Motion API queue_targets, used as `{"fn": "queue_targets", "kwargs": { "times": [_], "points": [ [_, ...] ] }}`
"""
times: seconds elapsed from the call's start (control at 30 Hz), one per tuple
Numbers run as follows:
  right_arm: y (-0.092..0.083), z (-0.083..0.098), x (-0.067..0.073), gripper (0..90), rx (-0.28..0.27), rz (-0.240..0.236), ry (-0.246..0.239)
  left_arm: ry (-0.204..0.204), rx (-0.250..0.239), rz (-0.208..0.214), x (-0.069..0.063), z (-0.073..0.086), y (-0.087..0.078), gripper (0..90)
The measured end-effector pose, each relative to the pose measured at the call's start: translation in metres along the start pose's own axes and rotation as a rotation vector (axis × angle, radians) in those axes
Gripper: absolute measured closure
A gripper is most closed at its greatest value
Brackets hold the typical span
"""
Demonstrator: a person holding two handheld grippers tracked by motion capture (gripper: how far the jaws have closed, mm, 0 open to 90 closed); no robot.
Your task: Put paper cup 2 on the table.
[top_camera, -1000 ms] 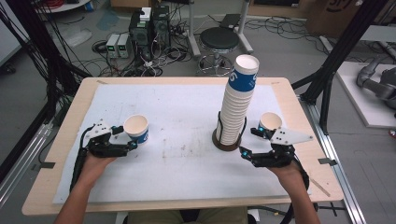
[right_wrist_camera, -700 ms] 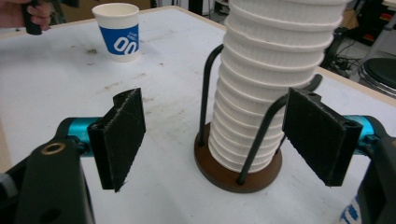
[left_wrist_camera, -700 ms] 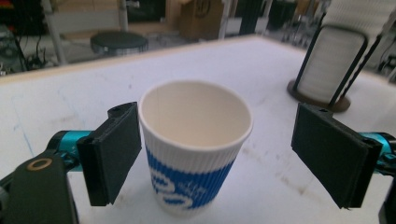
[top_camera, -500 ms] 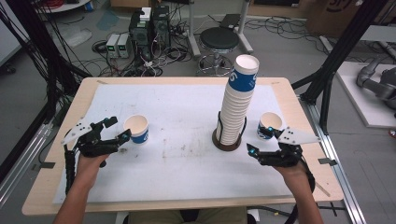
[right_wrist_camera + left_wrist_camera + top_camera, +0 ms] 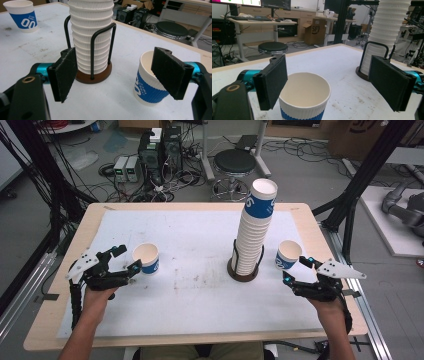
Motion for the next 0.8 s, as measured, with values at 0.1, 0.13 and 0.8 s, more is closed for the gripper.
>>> {"fn": "queue_targets", "kwargs": {
  "times": [0.1, 0.13, 0.8],
  "points": [
    [-0.003, 0.001, 0.001, 21.7, -0.005, -0.002, -0.007, 0.010, -0.002, 0.010, -0.003, 0.000, -0.001, 16.0],
    [-0.004, 0.001, 0.002, 21.8, -0.004, 0.000, -0.007, 0.011, -0.005, 0.010, -0.004, 0.000, -0.001, 16.1],
    [-0.002, 0.000, 0.010, 21.8, -0.013, -0.014, -0.014, 0.033, -0.018, 0.022, -0.013, 0.001, -0.008, 16.2]
  ]
}}
Point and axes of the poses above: each handheld gripper's, and its own axes: y roughly forward along the jaws, z roughly out of its underside, x roughly to its left, the point moved 1 cm from there along y, roughly forward along the jaws, and after that the axes turned 11 degrees about -x, right-handed, at the moved point
